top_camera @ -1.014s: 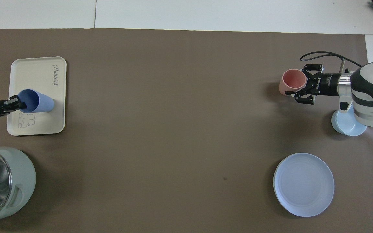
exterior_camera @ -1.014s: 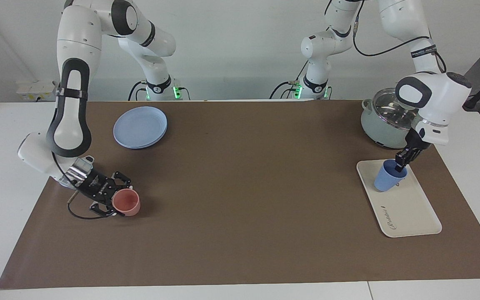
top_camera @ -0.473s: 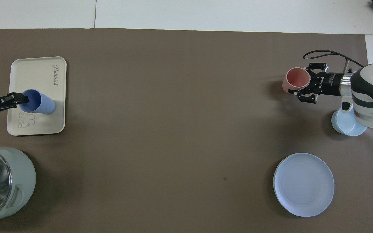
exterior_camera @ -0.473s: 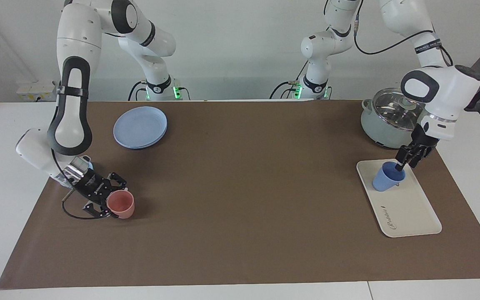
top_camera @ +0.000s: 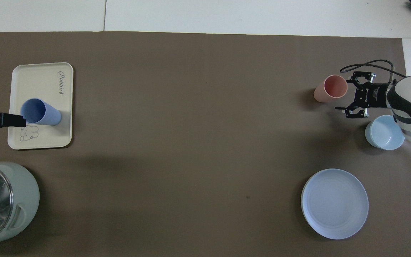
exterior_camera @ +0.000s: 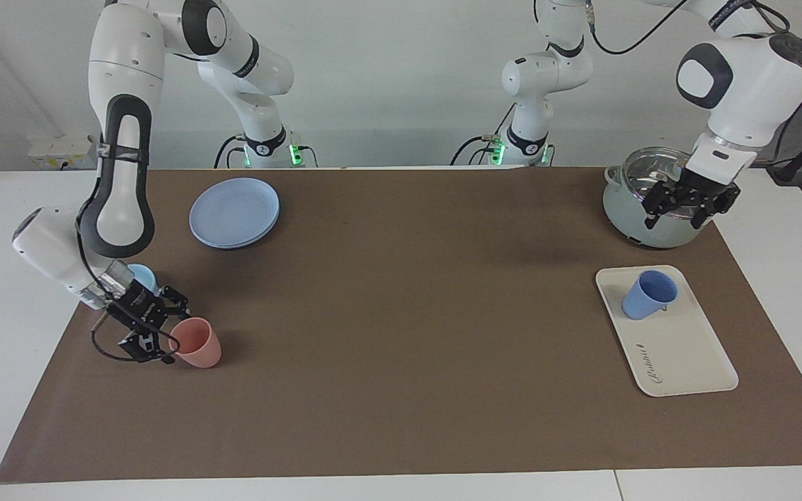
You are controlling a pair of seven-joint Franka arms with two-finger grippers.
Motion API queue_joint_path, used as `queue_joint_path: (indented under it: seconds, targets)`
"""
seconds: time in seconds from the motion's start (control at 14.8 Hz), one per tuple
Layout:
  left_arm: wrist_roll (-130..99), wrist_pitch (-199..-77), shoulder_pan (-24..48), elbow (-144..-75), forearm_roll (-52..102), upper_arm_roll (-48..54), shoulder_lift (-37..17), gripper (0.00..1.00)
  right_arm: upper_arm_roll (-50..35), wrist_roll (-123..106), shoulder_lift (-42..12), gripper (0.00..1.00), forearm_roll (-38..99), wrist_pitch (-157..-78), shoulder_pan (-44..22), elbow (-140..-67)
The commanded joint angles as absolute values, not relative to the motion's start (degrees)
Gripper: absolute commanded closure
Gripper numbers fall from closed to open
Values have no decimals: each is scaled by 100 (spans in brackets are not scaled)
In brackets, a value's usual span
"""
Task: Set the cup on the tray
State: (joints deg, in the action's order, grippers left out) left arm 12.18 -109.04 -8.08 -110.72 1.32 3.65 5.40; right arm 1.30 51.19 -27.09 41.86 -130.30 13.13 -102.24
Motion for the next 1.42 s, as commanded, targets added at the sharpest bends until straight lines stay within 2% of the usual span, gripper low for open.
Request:
queue_joint_path:
  seconds: [0.0, 0.34, 0.54, 0.68, 0.95, 1.35]
  targets:
    - [1240, -10530, -240, -11276, -44, 308, 711, 0, 132, 4013, -2575, 0, 3441, -13192, 1380, -10380]
    - [529, -10345, 526, -11276, -44, 308, 764, 0, 114, 1876, -2198, 0, 1331, -12991, 1371, -10389]
    - [168, -10336, 537, -11128, -35, 290, 809, 0, 105, 489, -1856, 0, 792, -12710, 1284, -10371]
    - [141, -10057, 466, -10699, -18, 229, 800, 0, 79, -340, -1627, 0, 660, -12499, 1248, -10327]
    - [211, -9230, 158, -9600, -44, 220, 405, 0, 79, -378, -960, 0, 143, -11779, 810, -10318]
    - [316, -8939, 176, -9167, -211, 220, 105, 0, 44, -45, -132, 0, -176, -10769, 247, -10144]
